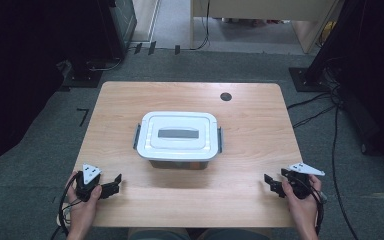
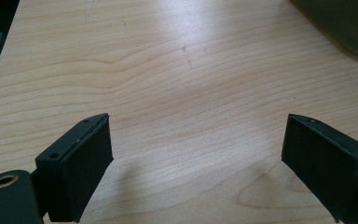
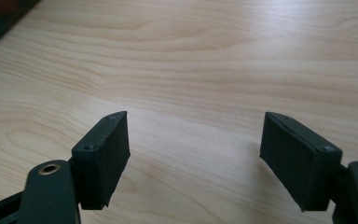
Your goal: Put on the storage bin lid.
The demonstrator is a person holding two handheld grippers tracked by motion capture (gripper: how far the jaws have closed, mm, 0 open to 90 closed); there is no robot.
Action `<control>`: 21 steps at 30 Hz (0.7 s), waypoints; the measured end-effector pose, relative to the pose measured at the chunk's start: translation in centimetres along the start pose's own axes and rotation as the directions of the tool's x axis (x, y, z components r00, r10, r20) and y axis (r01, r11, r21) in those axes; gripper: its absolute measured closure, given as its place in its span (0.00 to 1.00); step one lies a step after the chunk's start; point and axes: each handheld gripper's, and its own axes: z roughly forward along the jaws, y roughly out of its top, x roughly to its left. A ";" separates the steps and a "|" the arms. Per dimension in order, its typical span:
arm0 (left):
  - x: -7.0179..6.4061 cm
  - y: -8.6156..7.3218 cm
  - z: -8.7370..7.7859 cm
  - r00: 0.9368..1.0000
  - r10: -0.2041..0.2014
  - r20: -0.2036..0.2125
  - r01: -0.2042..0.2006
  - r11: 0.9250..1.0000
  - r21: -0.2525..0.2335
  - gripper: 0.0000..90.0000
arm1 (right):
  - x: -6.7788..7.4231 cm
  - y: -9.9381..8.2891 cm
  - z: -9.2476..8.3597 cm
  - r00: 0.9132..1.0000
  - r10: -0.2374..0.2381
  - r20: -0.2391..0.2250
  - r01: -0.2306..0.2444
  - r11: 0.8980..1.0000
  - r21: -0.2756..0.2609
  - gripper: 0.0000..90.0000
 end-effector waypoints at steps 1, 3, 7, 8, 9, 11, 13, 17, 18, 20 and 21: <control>0.0 -0.1 0.0 1.000 0.003 -0.002 -0.003 1.000 0.006 0.09 | -0.1 -0.1 0.0 1.000 0.007 -0.001 -0.007 1.000 0.001 0.27; 0.1 -0.1 0.0 1.000 0.009 -0.001 -0.009 1.000 0.016 0.09 | -0.3 -0.5 -0.1 1.000 0.007 0.005 -0.007 1.000 0.011 0.27; -0.1 -0.1 0.1 1.000 0.017 0.000 -0.017 1.000 0.023 0.09 | -0.5 -0.9 -0.3 0.999 -0.020 0.040 0.020 1.000 0.020 0.26; -0.1 -0.2 0.1 1.000 0.024 0.002 -0.024 0.999 0.028 0.09 | -0.5 -1.0 -0.4 0.998 -0.031 0.053 0.029 0.999 0.023 0.26; -0.2 -0.2 0.2 1.000 0.028 0.004 -0.028 0.999 0.032 0.09 | -0.5 -1.1 -0.5 0.998 -0.029 0.054 0.027 0.999 0.021 0.26; -0.3 -0.2 0.3 0.999 0.039 0.008 -0.040 0.998 0.043 0.09 | -0.5 -1.3 -0.6 0.998 -0.030 0.055 0.029 0.999 0.018 0.26; -0.6 -0.2 0.5 0.999 0.051 0.008 -0.051 0.997 0.056 0.09 | -0.4 -1.4 -0.6 0.997 -0.045 0.066 0.044 0.999 0.015 0.25; -0.7 -0.1 0.5 0.999 0.036 0.036 -0.038 0.997 0.069 0.09 | 0.2 -1.8 -0.2 0.991 -0.098 0.094 0.097 0.995 0.011 0.19; -0.7 -0.1 0.6 0.999 0.028 0.038 -0.031 0.997 0.071 0.09 | 0.2 -1.8 -0.2 0.991 -0.099 0.093 0.098 0.995 0.006 0.18; -0.7 -0.1 0.6 0.999 0.018 0.046 -0.021 0.997 0.077 0.09 | 0.2 -1.9 -0.1 0.991 -0.100 0.091 0.101 0.995 -0.005 0.17; -0.6 -0.1 0.7 0.999 0.006 0.053 -0.010 0.997 0.080 0.09 | 0.2 -1.9 -0.1 0.991 -0.100 0.091 0.101 0.995 -0.005 0.17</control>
